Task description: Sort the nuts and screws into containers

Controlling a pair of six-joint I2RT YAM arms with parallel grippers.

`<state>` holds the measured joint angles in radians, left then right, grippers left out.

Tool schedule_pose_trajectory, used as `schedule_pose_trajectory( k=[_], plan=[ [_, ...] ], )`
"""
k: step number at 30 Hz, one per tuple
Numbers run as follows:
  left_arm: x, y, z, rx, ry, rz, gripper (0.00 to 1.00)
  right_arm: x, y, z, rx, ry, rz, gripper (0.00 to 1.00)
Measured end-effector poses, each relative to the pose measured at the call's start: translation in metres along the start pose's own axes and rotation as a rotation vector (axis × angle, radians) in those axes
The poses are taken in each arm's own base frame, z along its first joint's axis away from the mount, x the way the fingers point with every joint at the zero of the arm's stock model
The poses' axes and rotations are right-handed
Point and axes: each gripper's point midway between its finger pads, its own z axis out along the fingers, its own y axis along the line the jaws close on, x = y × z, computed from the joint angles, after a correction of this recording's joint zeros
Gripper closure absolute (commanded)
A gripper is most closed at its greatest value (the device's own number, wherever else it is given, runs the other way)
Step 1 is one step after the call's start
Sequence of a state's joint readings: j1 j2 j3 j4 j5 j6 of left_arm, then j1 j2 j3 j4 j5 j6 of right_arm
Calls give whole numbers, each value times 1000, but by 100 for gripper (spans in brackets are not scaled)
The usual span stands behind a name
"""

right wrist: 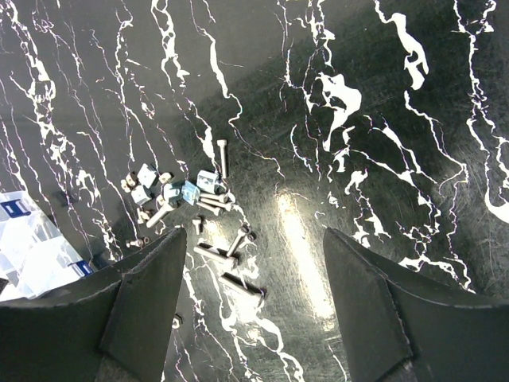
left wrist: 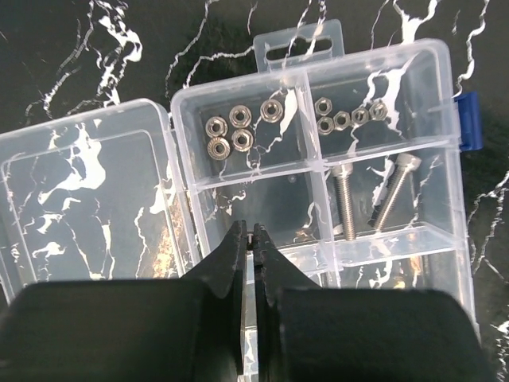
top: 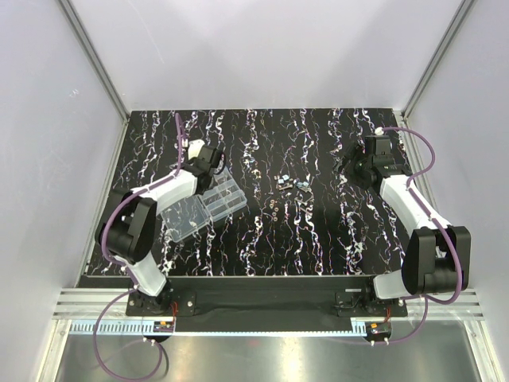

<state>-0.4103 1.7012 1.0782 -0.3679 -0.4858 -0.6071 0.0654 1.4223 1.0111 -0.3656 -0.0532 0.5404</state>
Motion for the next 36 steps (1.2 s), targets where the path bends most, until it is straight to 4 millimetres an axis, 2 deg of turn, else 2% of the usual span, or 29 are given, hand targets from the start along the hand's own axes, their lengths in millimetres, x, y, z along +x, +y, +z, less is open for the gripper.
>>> schedule_pose_trajectory(
  k=[1, 5, 9, 13, 17, 19, 21, 23, 25, 27, 32, 36],
  plan=[
    [2, 0, 1, -2, 4, 2, 94, 0, 0, 0, 1, 0, 0, 23],
    [2, 0, 2, -2, 3, 10, 52, 1, -1, 0, 6, 4, 0, 23],
    [1, -4, 0, 6, 0, 28, 32, 3, -2, -1, 8, 13, 0, 22],
    [-6, -28, -17, 51, -37, 79, 34, 5, -4, -1, 19, 21, 1, 20],
    [-18, -85, -57, 178, -113, 161, 35, 7, -7, -1, 31, 25, 2, 19],
    [-21, -119, -83, 268, -150, 201, 35, 7, -8, -1, 36, 24, 3, 20],
    [-19, -150, -102, 354, -172, 230, 35, 7, -8, -1, 40, 25, 5, 19],
    [-13, -175, -111, 420, -176, 258, 35, 8, -9, -2, 43, 29, 5, 19],
    [-3, -193, -105, 455, -157, 293, 36, 8, -11, -2, 54, 27, 5, 19],
    [14, -200, -89, 456, -119, 337, 36, 7, -14, -2, 67, 24, 5, 19],
    [56, -199, -52, 426, -23, 448, 36, 8, -17, -2, 83, 22, 4, 19],
    [74, -197, -37, 414, 16, 498, 36, 9, -19, -2, 93, 24, 4, 19]
  ],
)
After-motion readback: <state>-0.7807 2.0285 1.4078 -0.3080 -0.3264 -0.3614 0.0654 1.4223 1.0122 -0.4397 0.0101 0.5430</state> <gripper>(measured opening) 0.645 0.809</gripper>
